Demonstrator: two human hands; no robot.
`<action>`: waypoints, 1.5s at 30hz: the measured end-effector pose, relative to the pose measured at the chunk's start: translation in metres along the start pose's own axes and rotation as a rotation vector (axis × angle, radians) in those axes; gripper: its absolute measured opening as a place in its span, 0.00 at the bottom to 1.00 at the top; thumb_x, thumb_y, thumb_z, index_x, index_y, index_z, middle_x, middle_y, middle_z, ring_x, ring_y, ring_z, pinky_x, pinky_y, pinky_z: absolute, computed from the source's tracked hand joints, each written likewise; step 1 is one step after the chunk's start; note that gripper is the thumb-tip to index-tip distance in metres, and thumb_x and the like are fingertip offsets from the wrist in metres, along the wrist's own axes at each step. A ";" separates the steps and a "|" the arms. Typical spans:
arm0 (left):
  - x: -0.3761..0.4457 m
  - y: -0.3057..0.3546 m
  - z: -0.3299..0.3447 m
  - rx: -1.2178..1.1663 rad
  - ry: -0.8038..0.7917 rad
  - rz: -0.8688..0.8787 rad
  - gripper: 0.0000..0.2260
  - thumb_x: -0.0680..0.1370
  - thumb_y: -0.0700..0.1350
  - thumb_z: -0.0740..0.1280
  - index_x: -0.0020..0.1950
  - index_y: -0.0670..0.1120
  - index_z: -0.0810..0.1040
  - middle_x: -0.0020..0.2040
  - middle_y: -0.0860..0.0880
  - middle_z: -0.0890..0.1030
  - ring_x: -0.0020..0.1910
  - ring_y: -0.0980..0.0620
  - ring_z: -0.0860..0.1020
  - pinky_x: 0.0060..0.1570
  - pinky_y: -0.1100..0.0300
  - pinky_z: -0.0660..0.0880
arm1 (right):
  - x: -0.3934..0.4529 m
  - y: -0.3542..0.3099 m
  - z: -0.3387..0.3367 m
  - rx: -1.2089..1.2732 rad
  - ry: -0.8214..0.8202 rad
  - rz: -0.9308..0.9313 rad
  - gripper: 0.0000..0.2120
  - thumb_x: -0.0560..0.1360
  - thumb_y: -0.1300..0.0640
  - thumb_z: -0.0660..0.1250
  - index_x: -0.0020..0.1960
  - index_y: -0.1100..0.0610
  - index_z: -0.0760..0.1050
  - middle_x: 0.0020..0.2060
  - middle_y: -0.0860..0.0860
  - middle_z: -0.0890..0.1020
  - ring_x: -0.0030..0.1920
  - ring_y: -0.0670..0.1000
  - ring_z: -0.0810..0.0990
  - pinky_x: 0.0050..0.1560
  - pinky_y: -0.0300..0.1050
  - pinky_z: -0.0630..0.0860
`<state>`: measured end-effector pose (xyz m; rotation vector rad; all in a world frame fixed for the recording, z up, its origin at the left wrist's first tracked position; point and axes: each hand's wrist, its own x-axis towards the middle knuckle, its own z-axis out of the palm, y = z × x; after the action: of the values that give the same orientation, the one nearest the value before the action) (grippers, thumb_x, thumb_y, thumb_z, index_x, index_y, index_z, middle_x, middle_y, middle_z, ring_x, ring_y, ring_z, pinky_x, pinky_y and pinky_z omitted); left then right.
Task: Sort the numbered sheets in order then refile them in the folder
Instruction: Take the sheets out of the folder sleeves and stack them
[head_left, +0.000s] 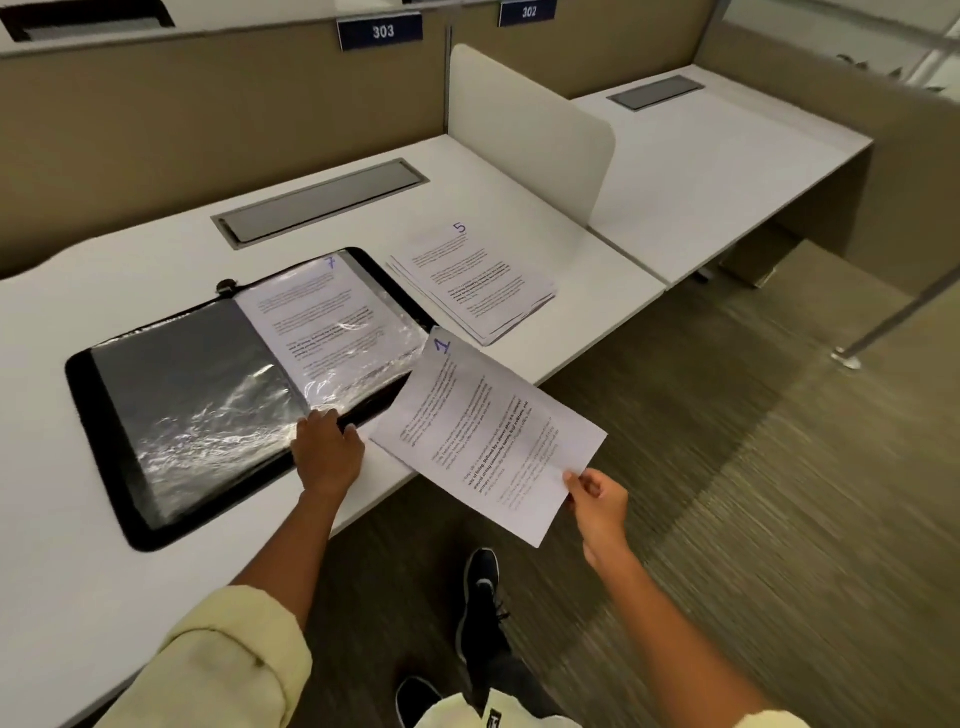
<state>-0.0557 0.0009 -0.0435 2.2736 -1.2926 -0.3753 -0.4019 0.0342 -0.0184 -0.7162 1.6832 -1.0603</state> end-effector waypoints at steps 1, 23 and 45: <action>0.001 0.001 0.002 0.025 0.006 -0.010 0.08 0.78 0.46 0.63 0.47 0.41 0.78 0.50 0.41 0.79 0.53 0.40 0.76 0.54 0.41 0.75 | 0.002 -0.001 -0.005 0.015 0.024 -0.004 0.04 0.79 0.65 0.67 0.46 0.61 0.80 0.48 0.57 0.85 0.50 0.55 0.83 0.56 0.51 0.80; 0.046 0.047 0.031 -0.074 -0.135 0.047 0.24 0.82 0.49 0.61 0.76 0.42 0.64 0.79 0.40 0.53 0.79 0.43 0.48 0.77 0.46 0.45 | 0.088 -0.071 0.073 0.240 0.081 0.149 0.08 0.81 0.65 0.63 0.48 0.54 0.76 0.49 0.51 0.81 0.53 0.51 0.81 0.54 0.47 0.79; 0.119 0.089 0.080 0.023 -0.103 -0.057 0.51 0.68 0.79 0.51 0.80 0.47 0.46 0.80 0.45 0.40 0.77 0.47 0.36 0.74 0.44 0.36 | 0.251 -0.146 0.172 0.168 -0.084 0.127 0.10 0.78 0.72 0.62 0.47 0.62 0.79 0.43 0.55 0.82 0.41 0.54 0.80 0.42 0.47 0.80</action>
<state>-0.0966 -0.1616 -0.0615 2.3412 -1.2905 -0.5068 -0.3298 -0.2953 -0.0177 -0.5311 1.5264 -1.0532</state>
